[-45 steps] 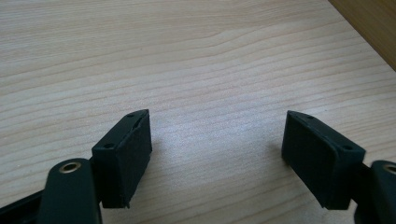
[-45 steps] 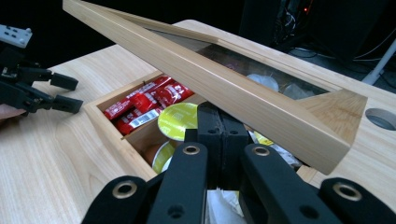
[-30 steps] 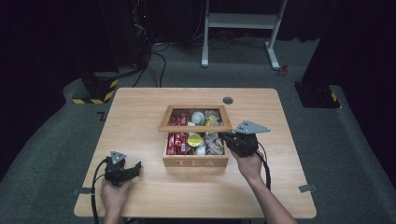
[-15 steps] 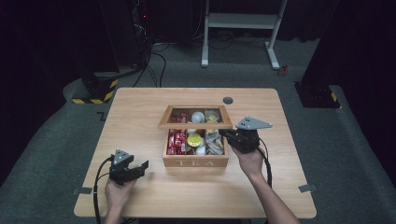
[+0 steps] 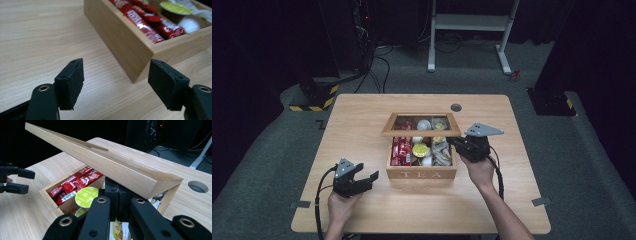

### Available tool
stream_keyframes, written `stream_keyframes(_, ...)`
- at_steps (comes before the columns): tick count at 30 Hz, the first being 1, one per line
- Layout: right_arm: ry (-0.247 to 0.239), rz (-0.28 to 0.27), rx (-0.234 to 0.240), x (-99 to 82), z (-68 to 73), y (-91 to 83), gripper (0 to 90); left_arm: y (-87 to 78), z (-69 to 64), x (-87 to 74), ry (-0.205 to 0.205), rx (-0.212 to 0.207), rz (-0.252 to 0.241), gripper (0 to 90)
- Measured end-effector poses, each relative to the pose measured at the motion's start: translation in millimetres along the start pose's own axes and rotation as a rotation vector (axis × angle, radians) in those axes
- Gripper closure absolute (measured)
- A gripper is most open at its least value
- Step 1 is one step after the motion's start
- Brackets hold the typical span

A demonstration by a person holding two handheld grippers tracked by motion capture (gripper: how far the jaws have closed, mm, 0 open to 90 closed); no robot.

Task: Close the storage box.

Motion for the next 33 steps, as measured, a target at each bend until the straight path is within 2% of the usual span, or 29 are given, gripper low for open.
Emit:
stream_keyframes(2, 0.002, -0.001, 0.0, 0.9, -0.1, 0.1, 88.5, -0.8, -1.8, 2.2, 0.001, -0.016, -0.001, 29.7)
stream_keyframes(5, 0.002, 0.006, 0.002, 2.1, -0.3, 0.1, 88.4, -1.6, -5.3, 4.9, 0.03, -0.03, 0.006, 31.6)
stream_keyframes(9, 0.002, 0.005, 0.003, 3.9, -1.0, 0.1, 88.4, -1.4, -9.3, 7.7, 0.052, -0.034, 0.006, 32.4)
stream_keyframes(20, 0.004, 0.009, 0.004, 6.9, -2.1, -0.2, 88.4, -5.0, -20.3, 21.9, 0.035, -0.084, -0.014, 32.9)
stream_keyframes(23, 0.004, 0.01, 0.001, 8.2, -2.1, -0.3, 88.4, -5.9, -23.2, 25.7, 0.05, -0.089, -0.021, 32.3)
stream_keyframes(30, 0.0, 0.015, 0.005, 10.0, -2.5, -0.5, 88.4, -5.9, -31.3, 33.8, 0.052, -0.109, -0.052, 32.5)
stream_keyframes(33, 0.002, 0.012, 0.004, 10.3, -2.5, -0.5, 88.4, -3.3, -35.6, 37.0, 0.08, -0.109, -0.047, 32.8)
Point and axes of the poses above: each handheld gripper's, and its own axes: y roughly forward along the jaws, x roughly out of its top, z roughly to its left, the point moved 3 cm from there along y, roughly forward along the jaws, and after that the axes turned 11 degrees about x, right-handed, at the moved point
